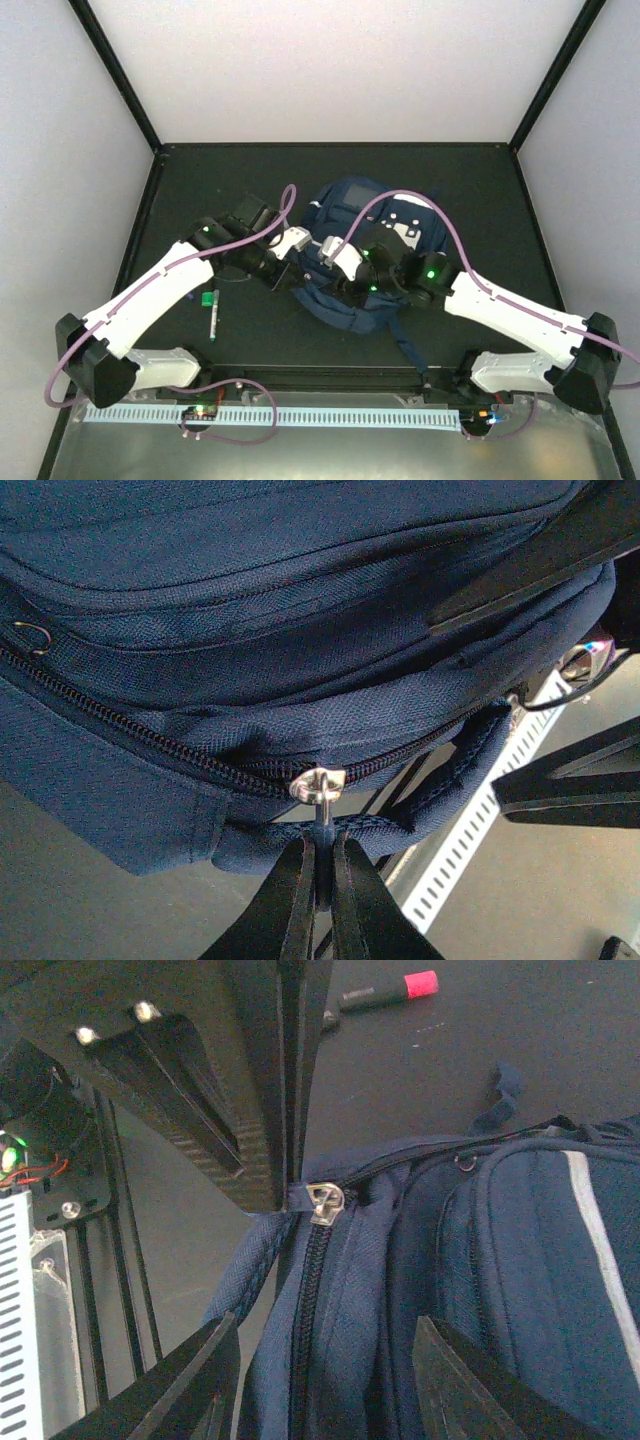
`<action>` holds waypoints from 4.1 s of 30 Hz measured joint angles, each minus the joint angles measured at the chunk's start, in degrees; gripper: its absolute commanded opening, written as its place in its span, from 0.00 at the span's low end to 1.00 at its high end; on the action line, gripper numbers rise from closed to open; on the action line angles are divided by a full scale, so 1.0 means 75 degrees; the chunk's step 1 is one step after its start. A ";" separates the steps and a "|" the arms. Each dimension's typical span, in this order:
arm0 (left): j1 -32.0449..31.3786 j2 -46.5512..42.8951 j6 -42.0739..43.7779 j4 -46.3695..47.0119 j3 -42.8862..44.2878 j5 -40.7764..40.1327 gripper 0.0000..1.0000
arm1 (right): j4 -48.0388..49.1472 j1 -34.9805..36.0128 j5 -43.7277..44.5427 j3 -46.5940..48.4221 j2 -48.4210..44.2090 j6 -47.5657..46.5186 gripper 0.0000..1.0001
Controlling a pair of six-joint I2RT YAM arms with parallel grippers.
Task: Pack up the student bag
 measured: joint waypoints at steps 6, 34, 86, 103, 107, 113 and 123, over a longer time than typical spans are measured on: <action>-0.0003 -0.0035 0.0082 -0.0009 0.0000 0.0000 0.01 | 0.0041 0.0140 0.0204 -0.0064 0.0452 -0.0026 0.35; 0.1008 0.2296 0.0358 -0.0227 0.0589 -0.1032 0.03 | -0.2375 0.0697 0.0283 -0.1122 -0.2503 -0.1585 0.02; 0.0073 0.0020 -0.4214 0.6869 -0.3995 0.4272 0.32 | -0.1667 0.0743 0.0192 -0.1623 -0.2404 -0.1641 0.02; -0.0216 0.0175 -0.5196 0.7743 -0.4418 0.3579 0.02 | -0.1664 0.0743 0.0099 -0.1655 -0.2238 -0.1641 0.02; -0.0254 0.0058 -0.5348 0.7988 -0.4578 0.3418 0.01 | -0.1664 0.0743 0.0090 -0.1664 -0.2194 -0.1641 0.02; -0.0233 -0.0743 -0.5176 0.7557 -0.4590 0.2669 0.02 | -0.1597 0.0743 0.0006 -0.1661 -0.2194 -0.1649 0.02; 0.0003 -0.2935 -0.4899 0.6974 -0.5013 0.0883 0.02 | -0.1134 0.0743 0.0504 -0.1652 -0.2535 -0.1472 0.02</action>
